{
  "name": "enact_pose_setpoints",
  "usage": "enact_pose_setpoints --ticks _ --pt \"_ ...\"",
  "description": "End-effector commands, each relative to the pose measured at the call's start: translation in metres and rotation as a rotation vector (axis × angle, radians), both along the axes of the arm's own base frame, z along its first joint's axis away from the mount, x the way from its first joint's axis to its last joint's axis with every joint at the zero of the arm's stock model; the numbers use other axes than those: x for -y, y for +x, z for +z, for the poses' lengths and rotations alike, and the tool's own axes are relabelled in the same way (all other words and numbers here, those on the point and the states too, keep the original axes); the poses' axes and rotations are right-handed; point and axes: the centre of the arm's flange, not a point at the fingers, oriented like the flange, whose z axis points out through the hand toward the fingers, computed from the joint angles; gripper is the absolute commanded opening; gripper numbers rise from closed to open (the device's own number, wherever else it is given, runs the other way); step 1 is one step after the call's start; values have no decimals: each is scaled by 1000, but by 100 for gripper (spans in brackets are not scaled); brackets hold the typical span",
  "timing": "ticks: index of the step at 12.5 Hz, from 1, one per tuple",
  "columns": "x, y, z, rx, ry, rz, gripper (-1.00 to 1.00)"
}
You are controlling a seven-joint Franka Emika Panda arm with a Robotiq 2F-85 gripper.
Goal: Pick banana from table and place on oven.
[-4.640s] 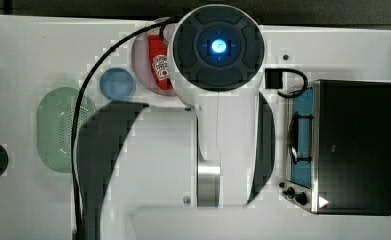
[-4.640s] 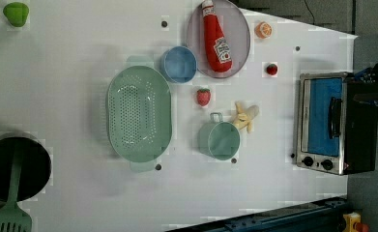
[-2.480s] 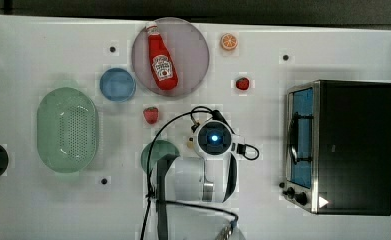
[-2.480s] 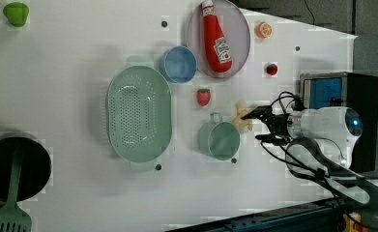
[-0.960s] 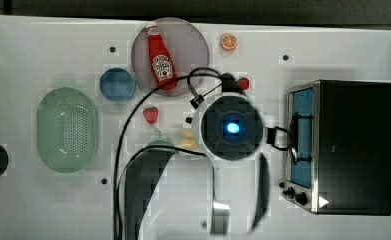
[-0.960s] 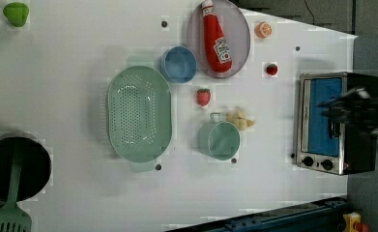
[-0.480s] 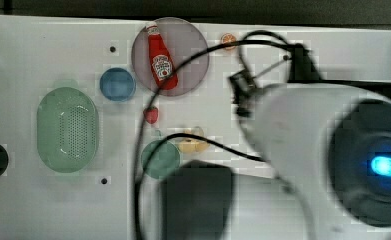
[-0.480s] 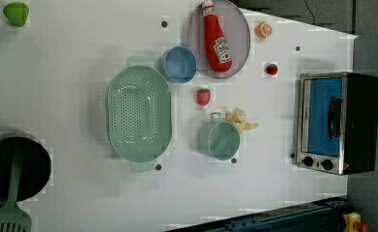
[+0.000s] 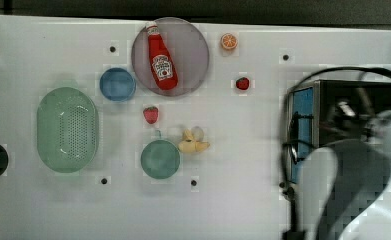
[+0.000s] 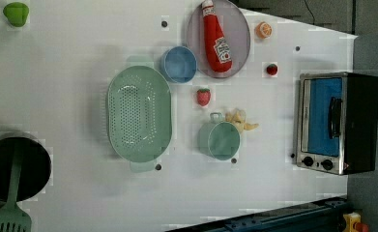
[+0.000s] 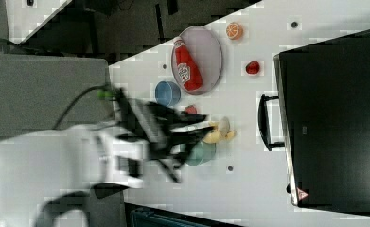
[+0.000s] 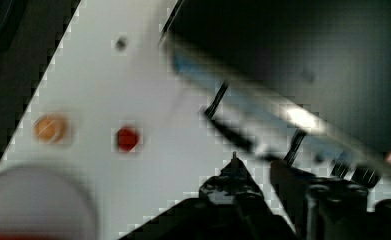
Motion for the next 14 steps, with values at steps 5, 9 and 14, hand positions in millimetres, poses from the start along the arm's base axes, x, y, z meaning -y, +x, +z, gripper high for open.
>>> enact_pose_setpoints --ticks 5,9,14 --pt "97 -3 -77 -106 -103 304 -57" --pt "113 -7 -87 -146 -108 396 -27" --pt "104 -2 -92 -158 -92 412 87"
